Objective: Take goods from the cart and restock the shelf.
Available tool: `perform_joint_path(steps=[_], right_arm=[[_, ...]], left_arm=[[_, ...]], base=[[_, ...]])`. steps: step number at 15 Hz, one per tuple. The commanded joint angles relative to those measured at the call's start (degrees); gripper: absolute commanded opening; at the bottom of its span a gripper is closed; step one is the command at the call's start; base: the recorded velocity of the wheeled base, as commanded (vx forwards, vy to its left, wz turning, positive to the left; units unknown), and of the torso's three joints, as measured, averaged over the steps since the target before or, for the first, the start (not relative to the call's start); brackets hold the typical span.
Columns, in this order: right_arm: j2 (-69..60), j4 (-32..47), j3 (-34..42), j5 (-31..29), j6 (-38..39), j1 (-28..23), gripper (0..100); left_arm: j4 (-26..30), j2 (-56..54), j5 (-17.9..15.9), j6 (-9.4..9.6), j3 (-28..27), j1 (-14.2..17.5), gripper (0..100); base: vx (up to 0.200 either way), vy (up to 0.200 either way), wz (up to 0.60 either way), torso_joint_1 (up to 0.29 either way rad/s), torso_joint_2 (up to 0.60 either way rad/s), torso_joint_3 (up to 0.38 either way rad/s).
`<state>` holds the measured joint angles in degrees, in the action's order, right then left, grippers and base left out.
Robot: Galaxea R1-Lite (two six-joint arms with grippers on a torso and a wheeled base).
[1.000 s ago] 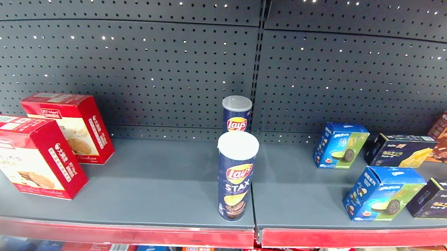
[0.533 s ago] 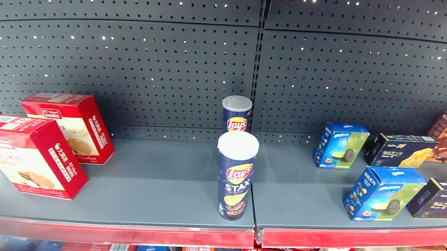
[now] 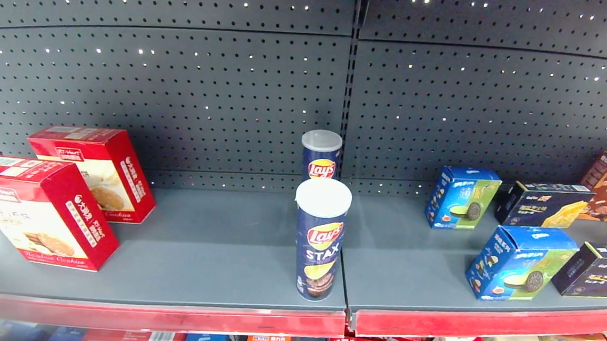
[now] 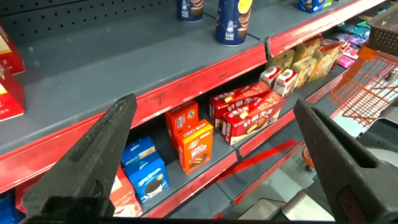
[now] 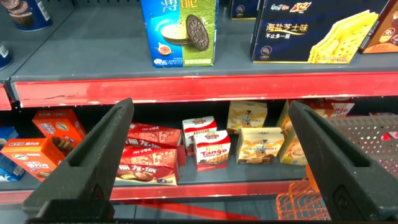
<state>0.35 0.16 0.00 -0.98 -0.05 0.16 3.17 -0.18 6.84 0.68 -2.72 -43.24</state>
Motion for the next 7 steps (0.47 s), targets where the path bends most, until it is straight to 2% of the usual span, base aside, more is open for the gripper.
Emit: perform_joint_path(steps=[1, 7], right_arm=[[0.09, -0.07, 0.0, 0.01, -0.04, 0.02, 100], [0.09, 0.02, 0.0, 0.01, -0.04, 0.02, 100]], left_arm=[[-0.01, 0.18, 0.02, 0.02, -0.01, 0.0, 100], [-0.01, 0.18, 0.02, 0.02, -0.01, 0.0, 100]], base=[[0.0, 0.0, 0.0, 0.0, 0.0, 0.0], [0.0, 0.0, 0.0, 0.0, 0.0, 0.0]])
